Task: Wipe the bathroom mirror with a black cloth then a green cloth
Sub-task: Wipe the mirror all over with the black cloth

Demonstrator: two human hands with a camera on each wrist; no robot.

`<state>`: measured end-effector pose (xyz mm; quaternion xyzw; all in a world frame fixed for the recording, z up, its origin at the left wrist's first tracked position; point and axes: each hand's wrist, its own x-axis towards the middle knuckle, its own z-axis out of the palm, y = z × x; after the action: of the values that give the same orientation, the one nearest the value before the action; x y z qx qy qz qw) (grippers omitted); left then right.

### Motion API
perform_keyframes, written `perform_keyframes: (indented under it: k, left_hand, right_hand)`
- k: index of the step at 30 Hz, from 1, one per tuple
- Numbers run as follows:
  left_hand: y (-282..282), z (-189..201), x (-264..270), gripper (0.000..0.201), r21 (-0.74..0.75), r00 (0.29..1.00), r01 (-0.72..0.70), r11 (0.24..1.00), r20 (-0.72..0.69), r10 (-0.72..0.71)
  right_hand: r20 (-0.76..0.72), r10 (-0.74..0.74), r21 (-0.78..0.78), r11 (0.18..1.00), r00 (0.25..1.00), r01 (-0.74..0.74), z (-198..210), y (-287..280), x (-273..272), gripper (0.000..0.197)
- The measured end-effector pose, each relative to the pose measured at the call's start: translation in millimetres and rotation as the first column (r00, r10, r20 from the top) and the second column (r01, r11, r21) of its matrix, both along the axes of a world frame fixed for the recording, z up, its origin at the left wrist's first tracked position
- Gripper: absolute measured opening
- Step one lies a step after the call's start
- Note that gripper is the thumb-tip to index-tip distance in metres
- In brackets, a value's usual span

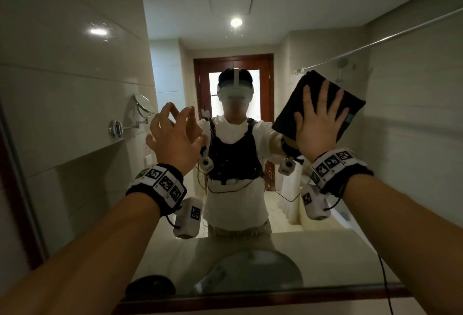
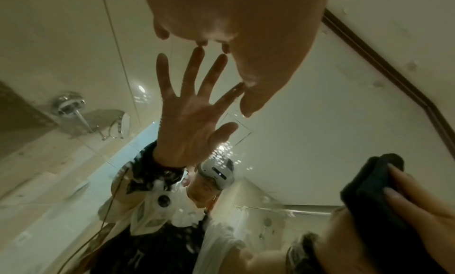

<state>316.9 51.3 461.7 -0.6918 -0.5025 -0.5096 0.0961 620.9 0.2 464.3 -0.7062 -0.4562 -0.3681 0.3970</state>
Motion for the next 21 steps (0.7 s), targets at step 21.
perform_keyframes:
  k: [21]
  left_hand:
    - [23.5,10.5,-29.4,0.088,0.027,0.985,-0.099,0.995,-0.141,0.102]
  right_hand:
    - [0.414,0.18,-0.158,0.98,0.892,-0.124,8.8,29.4,-71.0,0.064]
